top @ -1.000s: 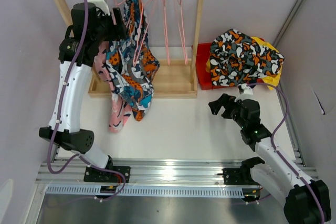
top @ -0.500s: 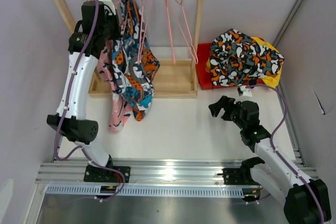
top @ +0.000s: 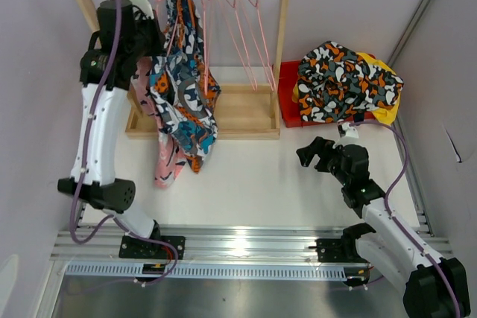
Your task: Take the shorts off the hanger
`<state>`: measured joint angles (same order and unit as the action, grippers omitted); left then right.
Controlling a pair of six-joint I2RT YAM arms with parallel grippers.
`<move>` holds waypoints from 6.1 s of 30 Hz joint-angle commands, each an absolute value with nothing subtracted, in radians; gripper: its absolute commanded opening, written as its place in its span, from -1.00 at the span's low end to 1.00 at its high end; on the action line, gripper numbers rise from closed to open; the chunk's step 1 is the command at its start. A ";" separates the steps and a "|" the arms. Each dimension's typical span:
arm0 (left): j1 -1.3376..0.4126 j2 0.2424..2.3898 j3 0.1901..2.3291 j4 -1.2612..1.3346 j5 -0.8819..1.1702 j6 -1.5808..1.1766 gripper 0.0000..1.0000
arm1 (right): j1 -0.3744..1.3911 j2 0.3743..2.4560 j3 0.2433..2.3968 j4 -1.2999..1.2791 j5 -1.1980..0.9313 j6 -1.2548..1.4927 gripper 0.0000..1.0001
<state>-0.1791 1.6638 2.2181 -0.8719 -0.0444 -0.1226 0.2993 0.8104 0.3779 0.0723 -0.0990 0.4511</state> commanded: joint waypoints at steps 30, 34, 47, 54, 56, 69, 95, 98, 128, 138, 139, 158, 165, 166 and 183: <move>-0.601 0.770 1.330 -0.764 0.494 -0.196 -1.00 | 0.307 0.649 0.834 0.012 -0.626 0.331 0.99; -0.623 0.807 1.548 -0.768 0.577 -0.238 -1.00 | 0.307 0.652 0.868 -0.044 -0.606 0.298 0.99; -0.623 0.899 1.775 -0.838 0.577 -0.218 -1.00 | 0.307 0.664 0.899 -0.043 -0.538 0.265 0.99; -0.623 0.891 1.730 -0.880 0.560 -0.196 -1.00 | 0.307 0.673 0.928 0.047 -0.473 0.262 0.99; -0.623 0.887 1.724 -0.879 0.571 -0.201 -1.00 | 0.305 0.673 0.928 0.064 -0.469 0.259 0.99; -0.623 0.882 1.712 -0.851 0.649 -0.212 -1.00 | 0.374 0.860 0.784 0.486 -0.538 0.480 0.99; -0.633 0.870 1.603 -1.017 0.462 -0.135 -1.00 | -0.118 0.804 0.736 0.506 -0.603 0.604 -1.00; -0.644 0.862 1.586 -1.020 0.460 -0.135 -1.00 | -0.153 0.836 0.738 0.469 -0.572 0.612 -1.00; -0.658 0.946 1.510 -0.453 0.252 -0.342 -1.00 | 0.679 0.681 0.682 0.214 -0.324 0.382 -1.00; -0.658 0.845 1.520 -0.616 0.089 -0.259 -1.00 | 0.698 0.842 1.222 -0.048 -0.101 0.098 -1.00; -0.658 0.841 1.529 -0.655 0.083 -0.253 -1.00 | 0.658 0.898 1.324 -0.048 -0.077 0.088 -1.00; -0.658 0.710 1.459 -0.838 -0.090 -0.229 -1.00 | -0.037 2.000 2.500 0.077 -0.002 0.221 -1.00; -0.658 0.770 1.442 -0.859 -0.279 -0.235 -1.00 | -0.029 1.781 1.536 0.397 0.035 0.366 -0.83; -0.657 0.781 1.453 -0.862 -0.300 -0.236 -1.00 | -0.028 1.766 1.475 0.376 0.011 0.386 -0.62; -0.537 1.202 1.877 -0.834 -0.450 -0.163 -1.00 | 0.123 1.046 0.795 0.065 0.063 0.442 0.99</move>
